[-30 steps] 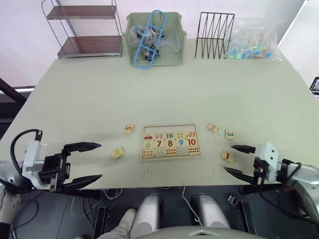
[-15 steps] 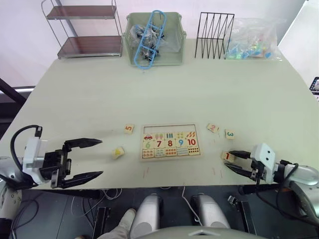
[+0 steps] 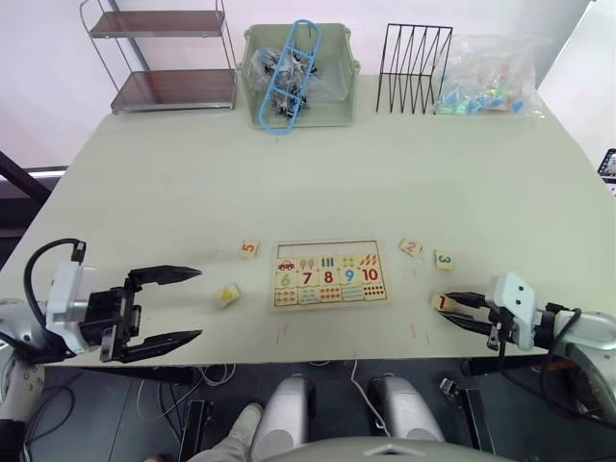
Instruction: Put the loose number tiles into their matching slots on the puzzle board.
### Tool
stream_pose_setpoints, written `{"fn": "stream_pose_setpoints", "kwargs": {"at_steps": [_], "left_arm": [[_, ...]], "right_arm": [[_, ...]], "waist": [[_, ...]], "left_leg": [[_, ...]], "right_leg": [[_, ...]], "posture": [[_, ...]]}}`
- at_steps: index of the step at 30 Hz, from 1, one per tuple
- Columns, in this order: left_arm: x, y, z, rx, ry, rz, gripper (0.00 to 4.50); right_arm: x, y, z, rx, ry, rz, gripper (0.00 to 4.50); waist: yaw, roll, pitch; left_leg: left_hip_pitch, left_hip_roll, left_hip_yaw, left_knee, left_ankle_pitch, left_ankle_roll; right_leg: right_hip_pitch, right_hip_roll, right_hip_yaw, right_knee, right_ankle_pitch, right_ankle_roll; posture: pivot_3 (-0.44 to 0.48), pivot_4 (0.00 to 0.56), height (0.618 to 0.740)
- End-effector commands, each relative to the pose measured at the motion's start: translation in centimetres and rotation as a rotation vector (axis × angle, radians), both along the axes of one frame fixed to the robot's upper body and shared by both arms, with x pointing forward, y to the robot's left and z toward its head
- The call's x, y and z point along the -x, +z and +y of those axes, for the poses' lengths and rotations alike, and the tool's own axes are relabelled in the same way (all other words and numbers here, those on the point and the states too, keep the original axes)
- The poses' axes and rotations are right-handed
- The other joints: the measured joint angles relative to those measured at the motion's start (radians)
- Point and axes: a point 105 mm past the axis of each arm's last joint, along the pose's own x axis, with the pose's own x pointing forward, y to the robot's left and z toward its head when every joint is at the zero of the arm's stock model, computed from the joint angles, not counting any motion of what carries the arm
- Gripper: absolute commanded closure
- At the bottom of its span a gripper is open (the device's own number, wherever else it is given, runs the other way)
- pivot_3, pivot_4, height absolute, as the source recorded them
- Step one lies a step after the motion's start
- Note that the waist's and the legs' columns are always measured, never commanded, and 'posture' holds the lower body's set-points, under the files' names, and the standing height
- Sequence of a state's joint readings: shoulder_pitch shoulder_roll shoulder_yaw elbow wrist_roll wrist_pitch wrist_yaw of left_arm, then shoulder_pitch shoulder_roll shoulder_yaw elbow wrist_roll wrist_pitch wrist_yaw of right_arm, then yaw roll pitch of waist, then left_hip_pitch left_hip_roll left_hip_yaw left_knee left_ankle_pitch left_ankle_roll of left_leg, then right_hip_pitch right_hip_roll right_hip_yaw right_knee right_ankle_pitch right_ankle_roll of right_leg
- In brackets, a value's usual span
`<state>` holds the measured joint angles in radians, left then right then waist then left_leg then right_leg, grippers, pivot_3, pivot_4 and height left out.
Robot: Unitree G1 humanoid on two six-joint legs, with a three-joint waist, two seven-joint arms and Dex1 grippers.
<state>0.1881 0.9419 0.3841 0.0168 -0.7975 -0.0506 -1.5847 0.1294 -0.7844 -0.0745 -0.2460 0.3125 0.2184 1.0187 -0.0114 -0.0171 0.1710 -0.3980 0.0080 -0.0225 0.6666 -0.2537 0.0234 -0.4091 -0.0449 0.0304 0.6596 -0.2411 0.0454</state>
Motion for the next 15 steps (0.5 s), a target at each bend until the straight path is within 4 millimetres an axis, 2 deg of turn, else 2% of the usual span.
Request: {"fn": "stream_pose_setpoints", "kwargs": {"at_steps": [1,9,15], "left_arm": [[0.5,0.7,-0.2,0.0,-0.023,-0.026,0.0],[0.6,0.5,0.0,0.01,0.018,-0.028,0.0],[0.8,0.3,0.9,0.022,0.092,-0.045,0.0]], "right_arm": [[-0.6,2.7,1.6,-0.013,0.067,-0.028,3.65],[-2.4,5.7,4.6,0.045,0.137,-0.006,3.65],[-4.2,7.9,8.4,0.126,0.223,0.003,3.65]], "waist": [[-0.003,0.0,0.0],[0.0,0.0,0.001],[-0.004,0.0,0.002]], "left_leg": [[0.0,0.0,0.0,0.0,0.0,0.0],[-0.001,0.0,-0.002,0.0,0.0,0.0],[-0.002,0.001,-0.001,0.0,0.0,0.0]], "right_leg": [[0.0,0.0,0.0,0.0,0.0,0.0],[0.0,0.0,-0.001,0.0,0.0,0.0],[-0.002,0.0,-0.001,0.0,0.0,-0.001]], "posture": [[0.0,0.15,0.739],[0.0,0.15,0.739],[0.0,0.15,0.739]]}}
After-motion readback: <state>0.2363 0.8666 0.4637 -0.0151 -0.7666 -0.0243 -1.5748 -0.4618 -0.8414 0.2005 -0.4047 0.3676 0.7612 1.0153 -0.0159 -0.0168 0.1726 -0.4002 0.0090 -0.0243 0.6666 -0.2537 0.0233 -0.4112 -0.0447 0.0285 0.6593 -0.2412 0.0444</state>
